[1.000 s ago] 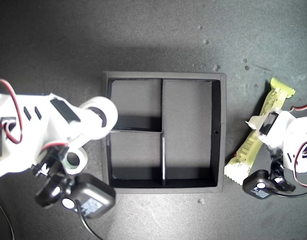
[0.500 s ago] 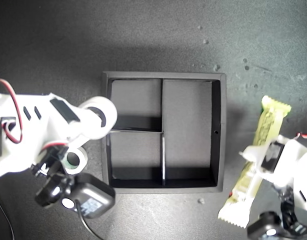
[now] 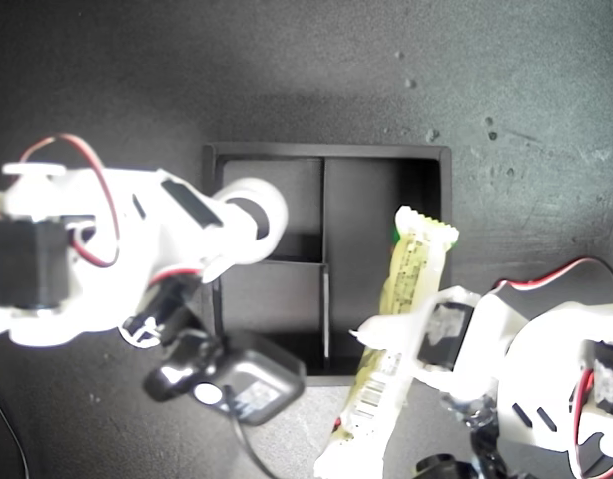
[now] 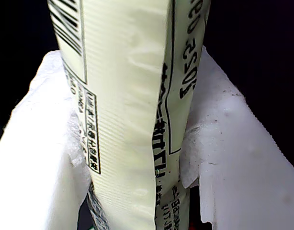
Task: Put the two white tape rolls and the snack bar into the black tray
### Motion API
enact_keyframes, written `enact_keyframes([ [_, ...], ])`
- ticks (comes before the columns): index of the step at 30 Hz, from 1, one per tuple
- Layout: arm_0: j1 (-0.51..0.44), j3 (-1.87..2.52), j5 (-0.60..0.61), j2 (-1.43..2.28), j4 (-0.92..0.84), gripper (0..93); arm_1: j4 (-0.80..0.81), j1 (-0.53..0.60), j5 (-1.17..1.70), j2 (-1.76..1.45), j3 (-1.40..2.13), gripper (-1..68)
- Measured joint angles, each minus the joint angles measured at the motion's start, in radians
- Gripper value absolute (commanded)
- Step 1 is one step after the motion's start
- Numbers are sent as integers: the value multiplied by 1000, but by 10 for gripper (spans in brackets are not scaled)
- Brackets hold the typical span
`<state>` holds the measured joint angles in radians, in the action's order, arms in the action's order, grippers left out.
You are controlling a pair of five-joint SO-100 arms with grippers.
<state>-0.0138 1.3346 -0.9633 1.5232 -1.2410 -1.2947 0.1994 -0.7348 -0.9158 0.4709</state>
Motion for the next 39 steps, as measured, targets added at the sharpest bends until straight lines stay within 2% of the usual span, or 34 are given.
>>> enact_keyframes([
  [13, 2, -95, -17, -129, -63, 6, 51, 2, 0, 0, 49, 33],
  [15, 0, -91, -17, -129, -63, 33, 61, 2, 0, 0, 55, 40],
  [18, 0, -91, -18, -129, -64, 99, 66, 2, 0, 0, 66, 102],
  [22, -3, -91, -26, -129, -64, 138, 28, 15, 0, 0, 72, 259],
  [23, -3, -91, -26, -129, -64, 139, 5, 23, 0, 0, 72, 280],
  [31, -18, -120, -26, -123, -152, 142, -199, 69, 0, 0, 49, 316],
  [34, -28, -160, -37, -80, -236, 137, -327, 91, 0, 0, -57, 270],
  [37, -52, -192, -72, 5, -337, 133, -460, 95, 0, -21, -170, 116],
  [39, -86, -193, -115, 72, -382, 132, -485, 77, 0, -78, -170, 1],
])
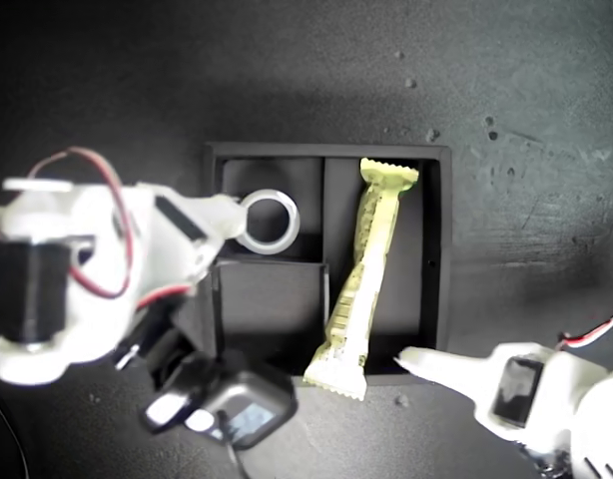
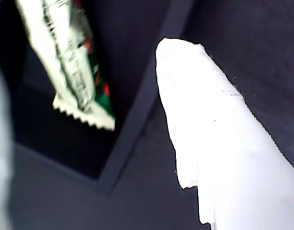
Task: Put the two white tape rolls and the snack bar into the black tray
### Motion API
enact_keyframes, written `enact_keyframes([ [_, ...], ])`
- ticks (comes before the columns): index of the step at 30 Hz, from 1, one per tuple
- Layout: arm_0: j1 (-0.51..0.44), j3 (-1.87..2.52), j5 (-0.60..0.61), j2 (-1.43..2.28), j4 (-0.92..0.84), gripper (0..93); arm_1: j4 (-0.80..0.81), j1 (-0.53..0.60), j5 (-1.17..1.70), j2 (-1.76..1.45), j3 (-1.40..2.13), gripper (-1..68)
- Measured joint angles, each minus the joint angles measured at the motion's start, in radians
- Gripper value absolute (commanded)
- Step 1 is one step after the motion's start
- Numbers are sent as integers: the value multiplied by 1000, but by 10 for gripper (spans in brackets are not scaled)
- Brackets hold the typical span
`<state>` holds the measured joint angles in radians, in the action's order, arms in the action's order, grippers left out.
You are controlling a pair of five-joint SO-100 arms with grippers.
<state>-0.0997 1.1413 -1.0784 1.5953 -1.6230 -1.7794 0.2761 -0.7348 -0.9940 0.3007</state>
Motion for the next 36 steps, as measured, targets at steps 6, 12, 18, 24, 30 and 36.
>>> enact_keyframes([
  [6, -155, 147, -166, 179, -2, 132, -17, -114, -175, -316, 258, -2],
  [12, -298, 499, -337, 325, 215, 129, -11, -238, -405, -721, 661, -3],
  [18, -354, 851, -442, 483, 466, 127, 130, -275, -537, -1098, 1117, -3],
  [24, -383, 1046, -505, 552, 611, 126, 288, -287, -621, -1378, 1499, -3],
  [30, -411, 1177, -525, 571, 764, 123, 405, -278, -666, -1513, 1735, -3],
  [36, -411, 1227, -526, 549, 890, 121, 479, -279, -680, -1526, 1827, -3],
])
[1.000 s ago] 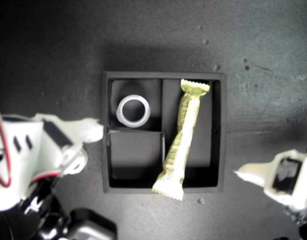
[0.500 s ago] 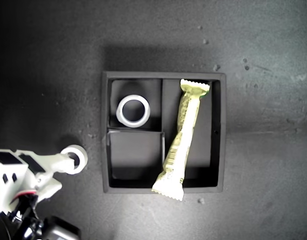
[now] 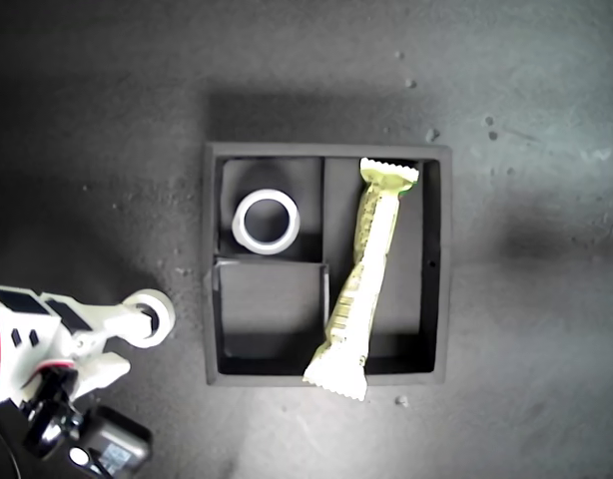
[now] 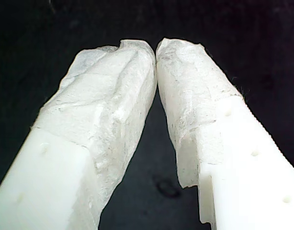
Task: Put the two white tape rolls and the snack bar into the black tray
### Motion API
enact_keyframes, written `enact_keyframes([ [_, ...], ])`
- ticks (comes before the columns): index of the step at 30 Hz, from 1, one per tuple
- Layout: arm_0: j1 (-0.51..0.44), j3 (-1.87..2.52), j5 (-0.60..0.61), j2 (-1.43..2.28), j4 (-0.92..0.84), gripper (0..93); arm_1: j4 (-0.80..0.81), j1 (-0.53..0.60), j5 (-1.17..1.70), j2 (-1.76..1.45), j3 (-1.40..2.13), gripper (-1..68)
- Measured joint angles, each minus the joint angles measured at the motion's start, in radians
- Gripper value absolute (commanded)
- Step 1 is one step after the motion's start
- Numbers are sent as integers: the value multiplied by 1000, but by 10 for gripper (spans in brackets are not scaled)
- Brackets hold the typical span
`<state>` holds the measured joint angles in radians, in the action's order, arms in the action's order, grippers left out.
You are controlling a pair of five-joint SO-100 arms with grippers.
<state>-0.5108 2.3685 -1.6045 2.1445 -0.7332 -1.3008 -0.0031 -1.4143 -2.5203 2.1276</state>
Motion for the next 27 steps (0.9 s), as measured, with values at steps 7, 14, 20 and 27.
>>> enact_keyframes([
  [7, 6, 26, -2, -32, 55, 113, 48, 15, 0, -2, 28, -3],
  [14, 6, 58, -28, -83, 103, 107, 75, 21, 0, -2, 46, -3],
  [20, 17, 60, -40, -192, 176, 39, 86, 44, 0, -2, 52, -3],
  [27, 40, 58, -54, -311, 250, 0, 112, 63, 0, -2, 77, -3],
])
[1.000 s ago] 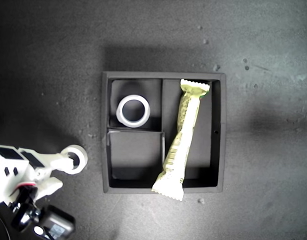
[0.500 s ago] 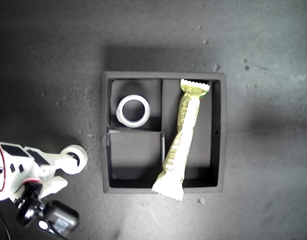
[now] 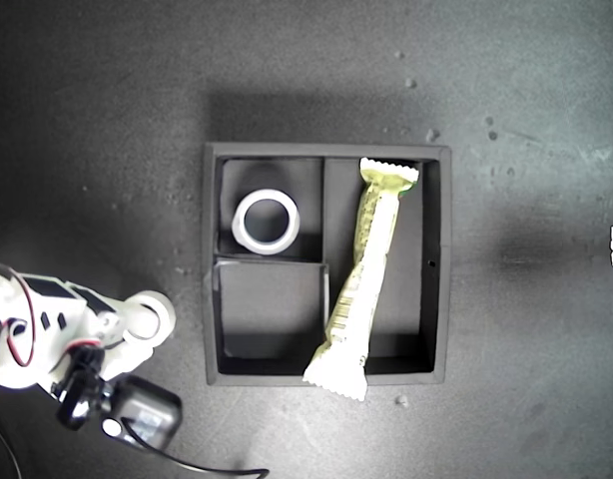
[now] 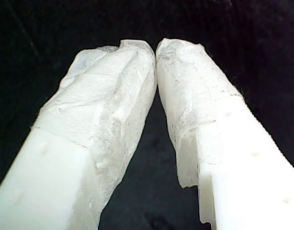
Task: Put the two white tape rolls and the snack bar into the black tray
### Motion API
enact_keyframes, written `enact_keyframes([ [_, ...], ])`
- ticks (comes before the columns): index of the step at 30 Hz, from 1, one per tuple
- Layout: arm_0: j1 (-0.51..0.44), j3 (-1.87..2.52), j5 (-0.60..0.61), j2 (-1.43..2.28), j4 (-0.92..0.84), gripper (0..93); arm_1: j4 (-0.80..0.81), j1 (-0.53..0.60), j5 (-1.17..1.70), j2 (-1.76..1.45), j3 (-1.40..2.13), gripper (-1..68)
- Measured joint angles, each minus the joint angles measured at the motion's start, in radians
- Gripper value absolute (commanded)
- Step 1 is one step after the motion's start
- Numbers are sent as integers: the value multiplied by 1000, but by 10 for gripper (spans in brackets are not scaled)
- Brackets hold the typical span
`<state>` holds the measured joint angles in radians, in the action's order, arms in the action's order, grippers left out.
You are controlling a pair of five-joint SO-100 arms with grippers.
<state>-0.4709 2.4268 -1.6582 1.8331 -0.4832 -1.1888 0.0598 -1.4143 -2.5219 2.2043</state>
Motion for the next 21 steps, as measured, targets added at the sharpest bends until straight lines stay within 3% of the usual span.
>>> enact_keyframes([
  [5, 15, 0, -2, 44, -32, 0, 20, 2, 0, 0, 35, -3],
  [10, 35, -9, 23, 190, -201, 0, 54, 18, 0, -6, 80, -3],
  [21, 147, -535, 272, 170, -699, 0, 299, 60, -18, -267, 454, -3],
])
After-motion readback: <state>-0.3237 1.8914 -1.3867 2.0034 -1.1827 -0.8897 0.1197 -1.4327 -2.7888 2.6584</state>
